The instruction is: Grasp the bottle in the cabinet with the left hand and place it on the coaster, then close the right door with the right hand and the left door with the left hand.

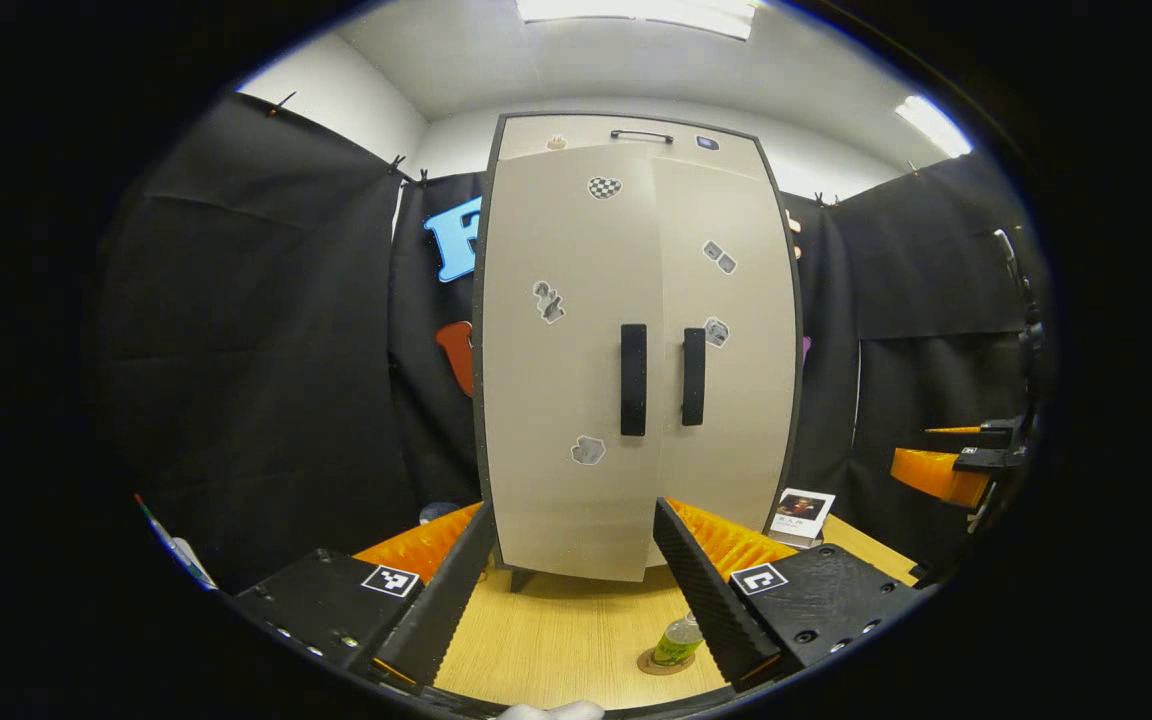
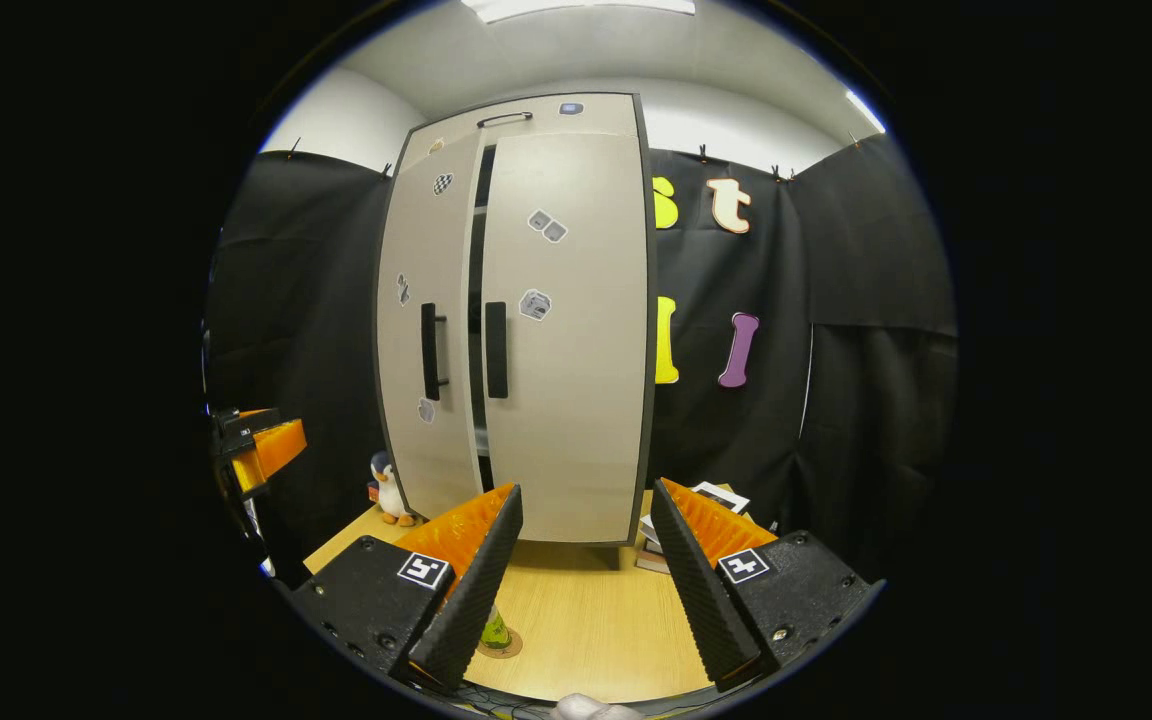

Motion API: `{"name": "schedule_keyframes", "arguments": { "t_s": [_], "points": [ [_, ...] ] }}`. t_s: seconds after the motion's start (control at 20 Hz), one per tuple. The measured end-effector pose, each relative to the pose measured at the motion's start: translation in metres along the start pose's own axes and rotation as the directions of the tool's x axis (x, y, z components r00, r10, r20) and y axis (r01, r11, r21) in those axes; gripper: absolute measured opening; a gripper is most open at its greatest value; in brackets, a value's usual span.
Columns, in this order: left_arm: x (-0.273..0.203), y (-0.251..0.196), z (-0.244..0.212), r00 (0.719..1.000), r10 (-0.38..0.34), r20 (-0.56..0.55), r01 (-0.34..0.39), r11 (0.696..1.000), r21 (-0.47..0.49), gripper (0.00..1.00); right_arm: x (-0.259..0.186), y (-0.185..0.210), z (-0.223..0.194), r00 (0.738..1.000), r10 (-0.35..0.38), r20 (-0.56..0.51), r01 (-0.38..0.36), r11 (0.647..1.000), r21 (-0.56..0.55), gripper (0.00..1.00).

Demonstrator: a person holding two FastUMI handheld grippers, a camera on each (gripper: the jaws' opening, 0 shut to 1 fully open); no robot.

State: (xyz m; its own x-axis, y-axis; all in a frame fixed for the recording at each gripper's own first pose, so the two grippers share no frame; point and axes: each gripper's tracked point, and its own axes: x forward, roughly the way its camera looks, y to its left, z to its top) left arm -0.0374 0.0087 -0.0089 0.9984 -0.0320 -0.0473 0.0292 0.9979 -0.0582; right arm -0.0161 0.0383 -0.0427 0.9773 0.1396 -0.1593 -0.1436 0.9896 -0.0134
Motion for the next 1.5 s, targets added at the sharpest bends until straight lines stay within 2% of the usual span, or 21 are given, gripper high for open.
{"name": "schedule_keyframes", "arguments": {
  "t_s": [1.5],
  "points": [
    [-0.008,0.002,0.002,1.0,0.002,0.005,-0.002,1.0,0.02,0.97,-0.009,-0.001,0.004,1.0,-0.015,0.012,0.015,1.0,0.013,0.8]
  ]
}}
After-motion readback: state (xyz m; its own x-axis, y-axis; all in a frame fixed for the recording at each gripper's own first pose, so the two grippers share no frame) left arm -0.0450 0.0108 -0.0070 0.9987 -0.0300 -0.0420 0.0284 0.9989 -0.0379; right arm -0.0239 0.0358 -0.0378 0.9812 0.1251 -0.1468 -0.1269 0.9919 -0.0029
